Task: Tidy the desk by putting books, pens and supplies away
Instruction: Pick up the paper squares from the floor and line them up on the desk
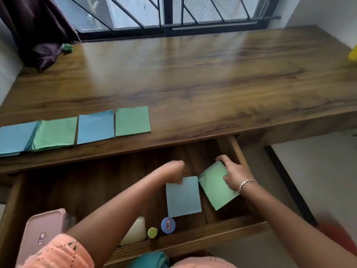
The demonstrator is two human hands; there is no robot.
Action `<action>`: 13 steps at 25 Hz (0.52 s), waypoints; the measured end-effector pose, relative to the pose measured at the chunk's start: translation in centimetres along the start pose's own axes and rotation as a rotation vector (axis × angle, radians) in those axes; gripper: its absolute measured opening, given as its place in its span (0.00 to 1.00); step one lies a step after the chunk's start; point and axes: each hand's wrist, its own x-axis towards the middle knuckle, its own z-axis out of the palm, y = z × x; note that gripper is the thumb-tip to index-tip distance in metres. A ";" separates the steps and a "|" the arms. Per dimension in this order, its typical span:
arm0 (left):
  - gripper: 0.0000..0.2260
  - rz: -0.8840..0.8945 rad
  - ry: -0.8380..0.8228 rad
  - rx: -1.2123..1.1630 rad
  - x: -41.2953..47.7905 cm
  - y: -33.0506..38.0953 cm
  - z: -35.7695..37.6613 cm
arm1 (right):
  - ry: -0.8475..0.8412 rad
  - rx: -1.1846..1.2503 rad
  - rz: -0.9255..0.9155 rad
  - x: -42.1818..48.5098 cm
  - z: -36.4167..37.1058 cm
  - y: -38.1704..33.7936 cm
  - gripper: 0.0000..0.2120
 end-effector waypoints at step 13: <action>0.14 0.020 0.080 0.039 0.8 -0.4 4.1 | -0.013 -0.526 -0.387 0.3 2.5 -0.8 0.22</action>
